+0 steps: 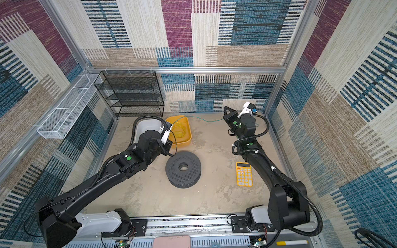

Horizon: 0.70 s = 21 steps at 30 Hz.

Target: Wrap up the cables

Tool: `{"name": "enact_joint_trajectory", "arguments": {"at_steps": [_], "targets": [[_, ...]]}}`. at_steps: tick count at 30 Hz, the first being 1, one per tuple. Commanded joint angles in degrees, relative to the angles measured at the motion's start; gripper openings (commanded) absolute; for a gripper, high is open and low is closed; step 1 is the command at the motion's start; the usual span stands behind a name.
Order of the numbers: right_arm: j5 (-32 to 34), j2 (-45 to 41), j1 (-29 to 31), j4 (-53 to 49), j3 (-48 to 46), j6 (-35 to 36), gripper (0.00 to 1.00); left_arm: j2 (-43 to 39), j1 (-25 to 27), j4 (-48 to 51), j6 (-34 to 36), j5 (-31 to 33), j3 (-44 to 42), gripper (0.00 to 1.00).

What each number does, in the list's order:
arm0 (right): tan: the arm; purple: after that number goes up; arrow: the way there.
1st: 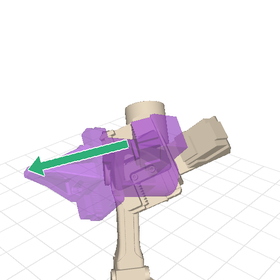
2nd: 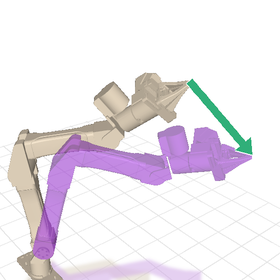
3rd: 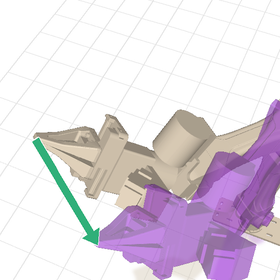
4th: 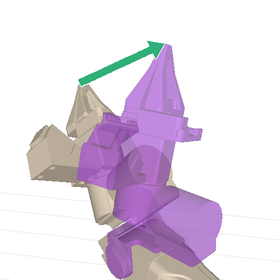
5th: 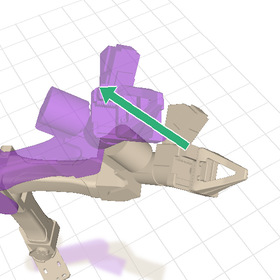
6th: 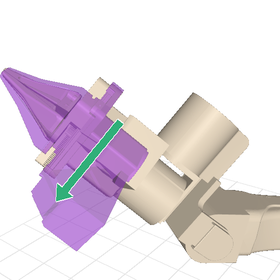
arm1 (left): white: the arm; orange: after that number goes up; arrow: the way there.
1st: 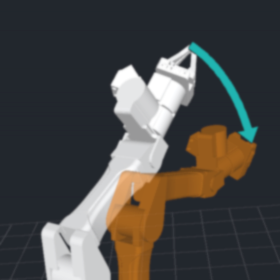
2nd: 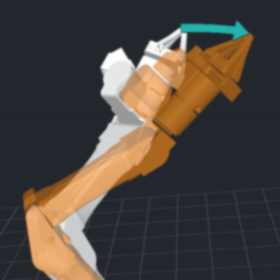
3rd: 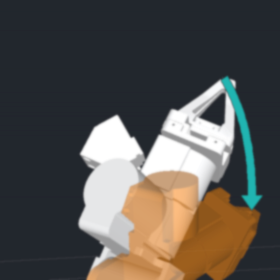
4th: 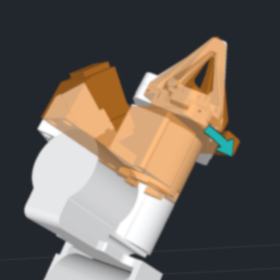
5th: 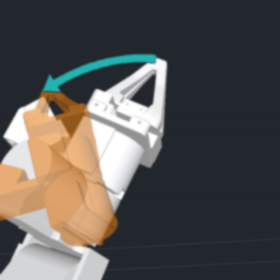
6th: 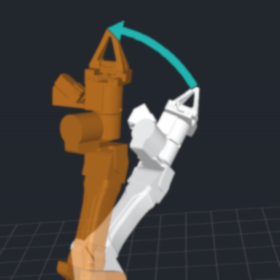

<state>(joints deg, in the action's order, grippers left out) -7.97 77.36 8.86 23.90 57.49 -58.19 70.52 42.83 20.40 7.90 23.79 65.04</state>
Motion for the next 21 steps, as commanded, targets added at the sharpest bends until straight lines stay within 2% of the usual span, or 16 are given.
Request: {"name": "enact_joint_trajectory", "arguments": {"at_steps": [1,10,21], "targets": [[-2.5,-0.7,-3.3,-1.1,1.0,3.1,0.00,-1.2,0.0,10.8,7.2,0.6,-0.6,0.00],[-5.2,-3.5,-8.8,-0.3,1.6,3.3,0.00,-5.8,0.9,14.6,17.3,5.2,-5.8,0.00],[-6.9,-4.3,-11.2,0.2,2.2,3.8,0.00,-5.7,5.9,16.4,20.0,10.3,-10.8,0.00]]}}
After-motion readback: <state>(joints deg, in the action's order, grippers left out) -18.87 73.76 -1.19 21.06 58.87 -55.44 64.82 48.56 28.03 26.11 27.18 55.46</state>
